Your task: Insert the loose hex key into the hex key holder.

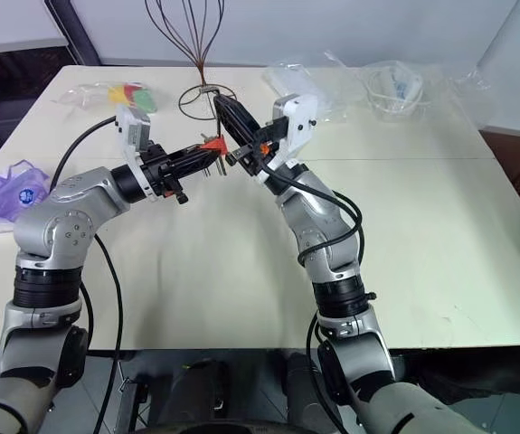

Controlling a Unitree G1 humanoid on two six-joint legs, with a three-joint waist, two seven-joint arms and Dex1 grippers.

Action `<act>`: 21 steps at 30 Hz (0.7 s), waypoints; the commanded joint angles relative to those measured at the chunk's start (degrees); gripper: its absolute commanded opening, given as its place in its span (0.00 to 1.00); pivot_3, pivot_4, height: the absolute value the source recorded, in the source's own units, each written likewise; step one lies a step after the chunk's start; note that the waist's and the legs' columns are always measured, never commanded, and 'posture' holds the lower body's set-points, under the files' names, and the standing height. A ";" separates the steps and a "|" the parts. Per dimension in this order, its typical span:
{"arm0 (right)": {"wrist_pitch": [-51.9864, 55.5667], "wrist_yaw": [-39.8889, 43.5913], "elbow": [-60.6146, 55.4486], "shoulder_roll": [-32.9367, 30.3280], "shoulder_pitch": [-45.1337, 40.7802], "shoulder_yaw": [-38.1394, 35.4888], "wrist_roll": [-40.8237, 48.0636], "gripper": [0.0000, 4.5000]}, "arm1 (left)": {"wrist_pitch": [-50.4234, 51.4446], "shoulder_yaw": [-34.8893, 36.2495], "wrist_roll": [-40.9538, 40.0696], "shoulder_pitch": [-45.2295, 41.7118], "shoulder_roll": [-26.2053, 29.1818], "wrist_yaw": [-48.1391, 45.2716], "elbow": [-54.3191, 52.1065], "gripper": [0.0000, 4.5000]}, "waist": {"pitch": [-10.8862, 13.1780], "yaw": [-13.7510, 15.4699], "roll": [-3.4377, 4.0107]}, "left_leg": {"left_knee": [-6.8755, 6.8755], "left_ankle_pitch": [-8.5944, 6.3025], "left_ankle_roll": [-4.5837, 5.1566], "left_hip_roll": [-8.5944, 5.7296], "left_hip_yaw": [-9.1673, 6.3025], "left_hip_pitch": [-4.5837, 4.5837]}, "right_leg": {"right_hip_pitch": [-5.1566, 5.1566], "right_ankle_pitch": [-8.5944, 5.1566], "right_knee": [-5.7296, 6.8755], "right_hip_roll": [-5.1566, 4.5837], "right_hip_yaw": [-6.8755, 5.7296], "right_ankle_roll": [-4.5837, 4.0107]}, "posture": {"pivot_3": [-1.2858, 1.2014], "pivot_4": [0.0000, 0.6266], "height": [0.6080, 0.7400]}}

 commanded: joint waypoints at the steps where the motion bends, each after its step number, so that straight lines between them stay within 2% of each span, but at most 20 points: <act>1: -1.60 0.29 -0.20 0.23 -0.51 -0.42 -1.12 0.01 | -0.50 0.51 -0.20 -1.08 0.67 -0.52 -2.00 0.00 | 0.00 -0.03 0.00 | 0.00 0.00 0.00 0.00 0.00 0.01 | -0.01 0.00 0.01 0.00 0.00 0.00 | 0.52 0.24 1.00; 21: -0.12 0.19 -1.33 0.58 -3.80 -1.48 -0.55 0.01 | 0.46 -0.31 -0.15 0.40 0.73 -1.76 -3.53 0.00 | 0.00 -0.02 0.00 | 0.03 0.01 -0.02 0.00 -0.01 0.04 | -0.03 0.00 0.20 0.00 0.00 0.00 | 0.52 0.24 1.00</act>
